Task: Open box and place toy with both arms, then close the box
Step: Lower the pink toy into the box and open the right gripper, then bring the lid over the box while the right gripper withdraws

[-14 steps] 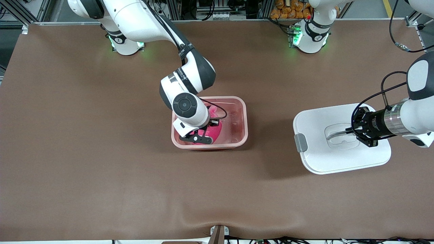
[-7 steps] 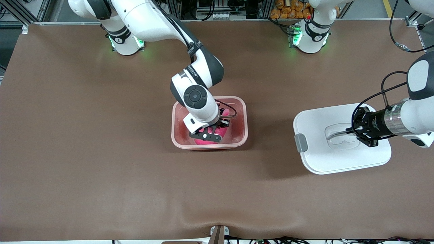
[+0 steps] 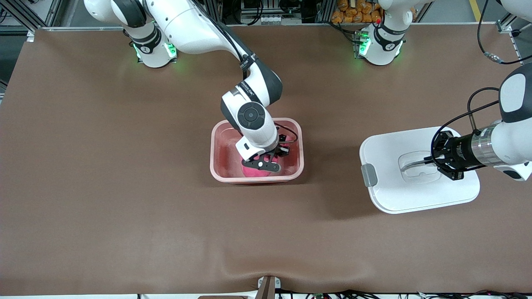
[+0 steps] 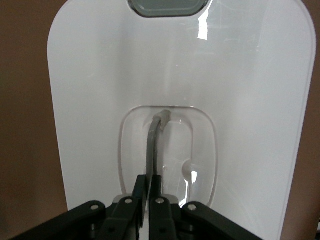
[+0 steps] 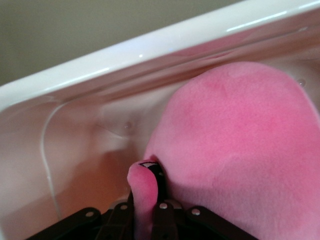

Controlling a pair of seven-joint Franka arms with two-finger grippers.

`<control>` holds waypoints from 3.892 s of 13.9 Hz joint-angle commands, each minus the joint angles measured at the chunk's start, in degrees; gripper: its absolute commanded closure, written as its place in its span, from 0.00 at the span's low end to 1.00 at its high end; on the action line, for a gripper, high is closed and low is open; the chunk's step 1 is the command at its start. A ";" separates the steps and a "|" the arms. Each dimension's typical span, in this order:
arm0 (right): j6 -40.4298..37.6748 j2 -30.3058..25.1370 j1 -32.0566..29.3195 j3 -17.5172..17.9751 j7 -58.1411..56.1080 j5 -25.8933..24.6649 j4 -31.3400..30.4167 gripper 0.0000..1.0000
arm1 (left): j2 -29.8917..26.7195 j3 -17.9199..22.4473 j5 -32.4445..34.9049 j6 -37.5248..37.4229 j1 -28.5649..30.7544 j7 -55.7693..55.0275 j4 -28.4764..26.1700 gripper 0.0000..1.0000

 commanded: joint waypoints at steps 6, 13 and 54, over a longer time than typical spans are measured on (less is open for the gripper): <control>-0.54 1.34 0.22 -0.63 0.86 -0.50 2.18 0.00 | -1.25 0.15 -0.30 -0.68 0.12 -0.61 -0.15 1.00; -1.94 0.55 -0.13 -0.72 0.77 -0.68 3.58 0.00 | -0.99 -0.38 -0.04 -0.68 -1.55 -0.79 -0.15 1.00; -53.88 -30.29 -40.99 -1.51 -27.42 -1.73 11.67 0.00 | 15.45 0.32 -0.21 17.78 -41.37 -34.01 8.47 1.00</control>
